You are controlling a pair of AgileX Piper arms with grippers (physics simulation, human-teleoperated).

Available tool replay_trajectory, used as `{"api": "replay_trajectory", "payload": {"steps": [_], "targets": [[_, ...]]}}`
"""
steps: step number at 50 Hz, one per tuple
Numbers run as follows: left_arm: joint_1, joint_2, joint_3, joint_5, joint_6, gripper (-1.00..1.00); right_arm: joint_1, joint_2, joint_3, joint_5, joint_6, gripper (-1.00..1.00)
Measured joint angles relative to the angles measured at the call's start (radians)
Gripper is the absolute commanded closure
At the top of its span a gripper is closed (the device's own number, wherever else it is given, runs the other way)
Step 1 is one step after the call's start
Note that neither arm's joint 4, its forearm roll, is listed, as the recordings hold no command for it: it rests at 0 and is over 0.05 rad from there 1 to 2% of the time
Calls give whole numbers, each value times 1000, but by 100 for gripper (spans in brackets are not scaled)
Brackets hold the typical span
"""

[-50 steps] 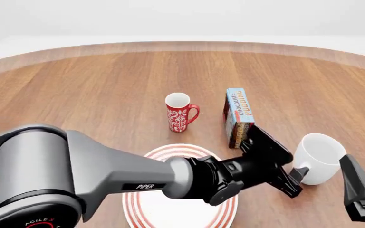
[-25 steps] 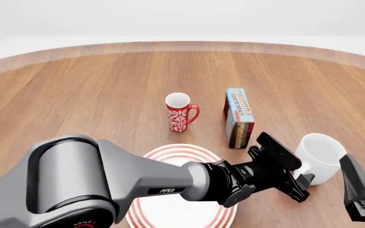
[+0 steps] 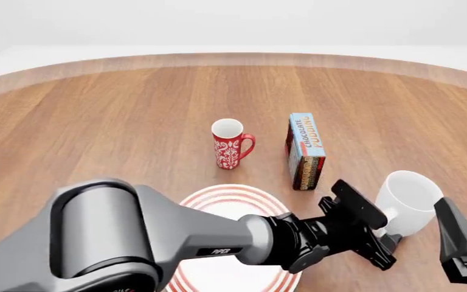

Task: Pick up the white mug and put it on the plate, and put the chocolate pudding to the right of the plate.

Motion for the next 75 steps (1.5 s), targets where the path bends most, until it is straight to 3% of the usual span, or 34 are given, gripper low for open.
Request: {"api": "replay_trajectory", "payload": {"steps": [26,27,60,75], "targets": [[0,31,-33,31,8,-100,0,-6,-1,7,5,-100],[-1,31,-31,30,9,100,1,-6,-1,7,5,-100],[-12,1,12,21,25,100,1,-7,-1,8,5,-100],[5,-68,76,1,36,100,-1,-7,-1,6,3,-100]]}}
